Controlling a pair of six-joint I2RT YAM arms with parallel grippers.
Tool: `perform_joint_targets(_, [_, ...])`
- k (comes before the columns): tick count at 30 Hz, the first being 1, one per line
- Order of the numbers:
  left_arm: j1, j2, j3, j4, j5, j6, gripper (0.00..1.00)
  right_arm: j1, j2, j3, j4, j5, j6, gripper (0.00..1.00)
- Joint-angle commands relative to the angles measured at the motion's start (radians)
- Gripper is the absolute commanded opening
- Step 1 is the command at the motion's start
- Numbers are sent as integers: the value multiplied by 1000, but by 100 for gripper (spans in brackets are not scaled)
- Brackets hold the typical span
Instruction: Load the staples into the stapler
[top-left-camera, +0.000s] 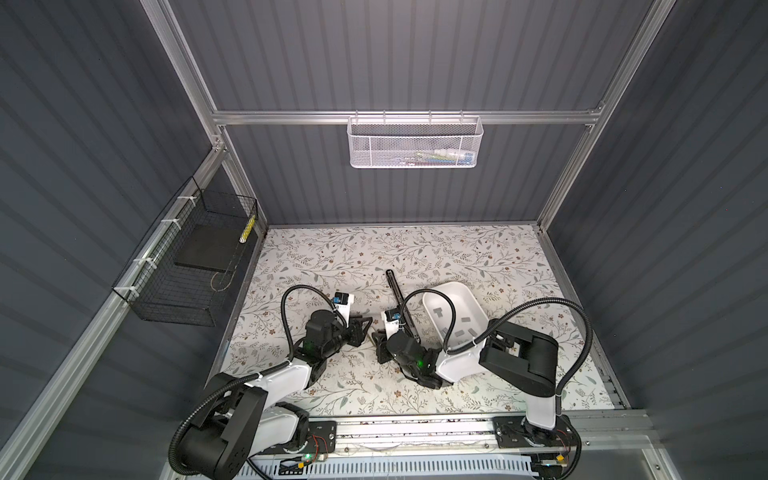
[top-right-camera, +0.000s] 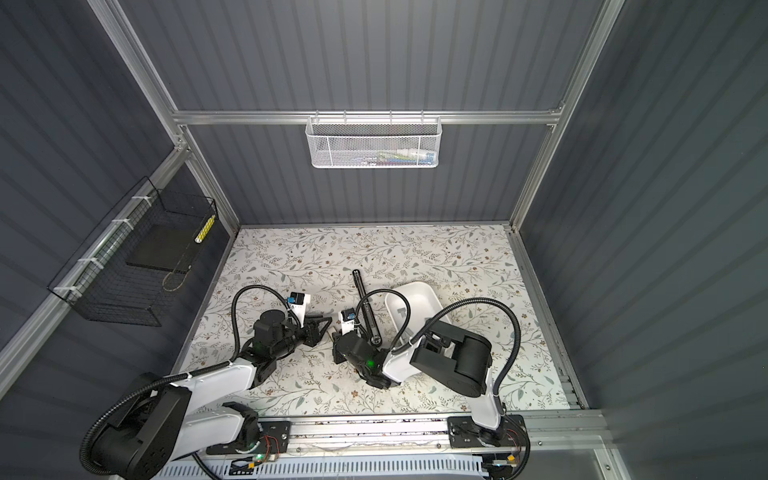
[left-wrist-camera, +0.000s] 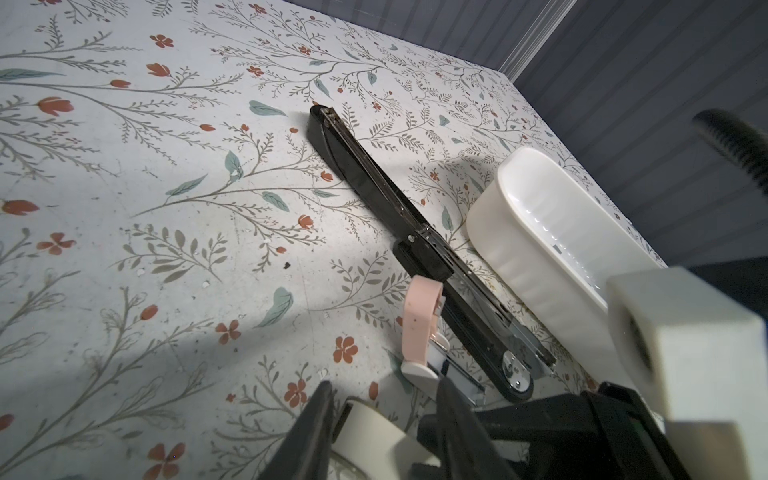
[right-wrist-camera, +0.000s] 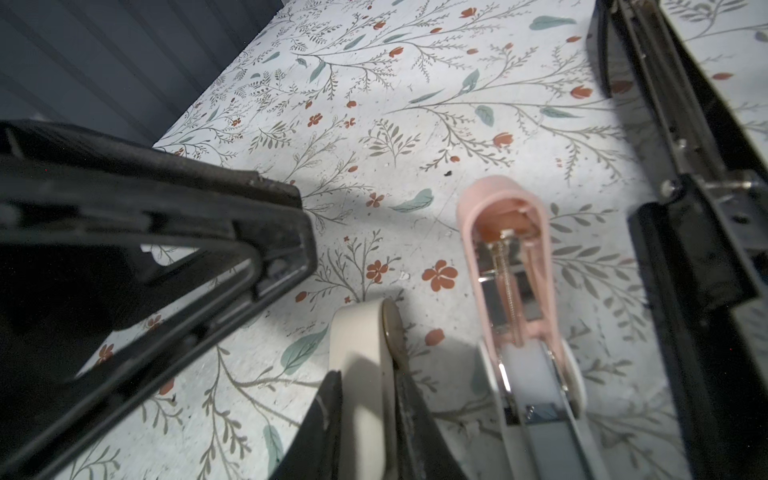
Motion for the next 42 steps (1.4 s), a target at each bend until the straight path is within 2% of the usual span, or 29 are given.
perform_joint_targets(1, [-5,-20,10,-10,-2,19,43,7,-4,11,-262,-15,-39,27])
perform_joint_targets(8, [-5,-57,-2,-24,-33,18,45,6,-88,74,-344,-19,-81,34])
perform_joint_targets(22, [-5,-69,-3,-31,-40,15,47,6,-240,-40,-370,-28,-29,35])
perform_joint_targets(32, [-5,-93,-6,-47,-47,13,48,5,-146,12,-402,-56,1,25])
perform_joint_targets(42, [-5,-174,-19,-100,-146,-6,50,1,-43,112,-470,-68,10,24])
